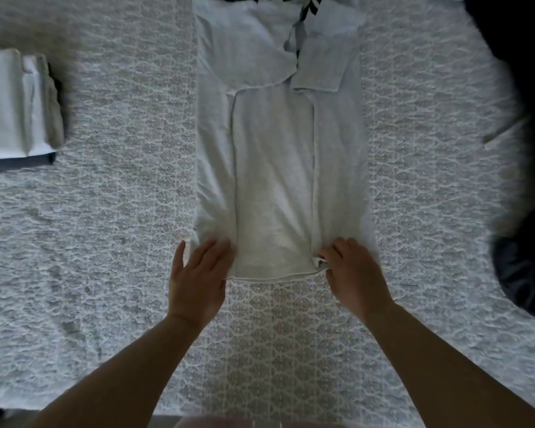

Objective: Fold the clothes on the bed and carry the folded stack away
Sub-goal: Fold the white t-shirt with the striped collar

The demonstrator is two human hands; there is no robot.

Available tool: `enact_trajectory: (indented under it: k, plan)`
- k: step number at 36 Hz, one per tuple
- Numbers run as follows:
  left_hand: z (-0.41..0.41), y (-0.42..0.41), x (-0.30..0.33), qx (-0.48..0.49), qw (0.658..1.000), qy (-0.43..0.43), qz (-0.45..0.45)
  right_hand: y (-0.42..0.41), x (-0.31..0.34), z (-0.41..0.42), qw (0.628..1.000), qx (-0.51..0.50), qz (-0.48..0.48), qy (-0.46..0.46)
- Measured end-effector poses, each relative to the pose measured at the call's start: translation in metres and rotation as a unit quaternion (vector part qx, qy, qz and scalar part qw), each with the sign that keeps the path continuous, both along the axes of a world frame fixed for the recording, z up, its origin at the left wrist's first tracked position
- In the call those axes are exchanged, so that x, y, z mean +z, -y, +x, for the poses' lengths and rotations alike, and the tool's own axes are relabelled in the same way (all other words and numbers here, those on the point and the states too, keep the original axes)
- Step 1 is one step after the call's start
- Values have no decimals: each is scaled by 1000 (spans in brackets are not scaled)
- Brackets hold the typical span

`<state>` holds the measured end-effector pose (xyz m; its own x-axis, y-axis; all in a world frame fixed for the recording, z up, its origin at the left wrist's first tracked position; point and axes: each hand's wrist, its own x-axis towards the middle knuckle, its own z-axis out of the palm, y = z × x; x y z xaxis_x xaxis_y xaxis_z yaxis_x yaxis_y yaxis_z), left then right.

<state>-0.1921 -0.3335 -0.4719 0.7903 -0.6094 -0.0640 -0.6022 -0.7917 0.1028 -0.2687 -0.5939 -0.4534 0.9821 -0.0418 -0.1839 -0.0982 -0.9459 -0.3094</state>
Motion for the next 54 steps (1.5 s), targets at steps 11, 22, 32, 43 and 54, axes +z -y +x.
enact_trajectory:
  k: [11, 22, 32, 43, 54]
  plan:
    - [31, -2, 27, -26, 973, -216, 73, -7, 12, 6, 987, 35, -55, -149]
    - [62, 15, 62, -21, 920, -349, 175, 6, 45, 27, 943, 25, 11, -332]
    - [55, 21, 69, -123, 741, -562, 346, -8, 50, 28, 803, 151, 2, -577]
    - [141, 34, 47, -1, 912, -348, 218, 39, 42, 126, 915, 74, -85, -388]
    - [137, 22, 12, 402, 864, -254, -164, 42, -5, 91, 974, -227, 8, -25]
